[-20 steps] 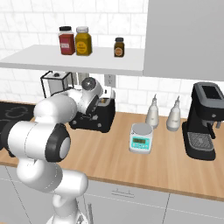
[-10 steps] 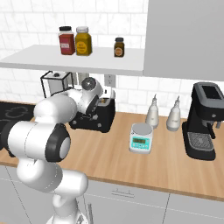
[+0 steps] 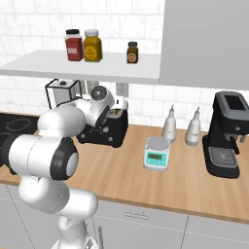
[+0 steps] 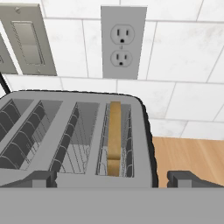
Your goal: Start the toaster. Once the lever pops up, take the bread to the plate on the dining counter.
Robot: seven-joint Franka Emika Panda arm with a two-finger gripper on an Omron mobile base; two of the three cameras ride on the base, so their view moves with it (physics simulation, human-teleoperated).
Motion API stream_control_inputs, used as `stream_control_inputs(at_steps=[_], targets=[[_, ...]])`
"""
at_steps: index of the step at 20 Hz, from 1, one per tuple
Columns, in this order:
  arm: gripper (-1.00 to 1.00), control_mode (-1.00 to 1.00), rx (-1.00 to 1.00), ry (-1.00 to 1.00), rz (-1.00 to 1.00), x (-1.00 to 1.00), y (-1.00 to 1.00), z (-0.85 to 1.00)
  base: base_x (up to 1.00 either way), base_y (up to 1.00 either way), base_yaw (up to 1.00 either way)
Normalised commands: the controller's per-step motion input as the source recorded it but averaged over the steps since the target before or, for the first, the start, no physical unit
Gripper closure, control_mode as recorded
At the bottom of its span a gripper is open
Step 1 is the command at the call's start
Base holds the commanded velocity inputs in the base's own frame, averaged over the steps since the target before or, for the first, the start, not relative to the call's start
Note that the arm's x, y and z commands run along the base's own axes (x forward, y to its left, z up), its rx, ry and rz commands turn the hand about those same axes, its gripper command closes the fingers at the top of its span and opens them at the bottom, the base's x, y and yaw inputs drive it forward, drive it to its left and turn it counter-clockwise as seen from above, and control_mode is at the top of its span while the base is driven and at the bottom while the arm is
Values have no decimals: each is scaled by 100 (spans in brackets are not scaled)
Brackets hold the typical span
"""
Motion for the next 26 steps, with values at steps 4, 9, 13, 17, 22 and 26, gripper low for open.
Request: stream_control_inputs(at_steps=[4,9,13,17,22,26], targets=[[-100,-100,0,0,0,0,0,0,0,0,0],[-100,-100,0,0,0,0,0,0,0,0,0],[-100,-100,0,0,0,0,0,0,0,0,0],[-100,-100,0,0,0,0,0,0,0,0,0],[-100,-100,0,0,0,0,0,0,0,0,0],[-100,-100,0,0,0,0,0,0,0,0,0]])
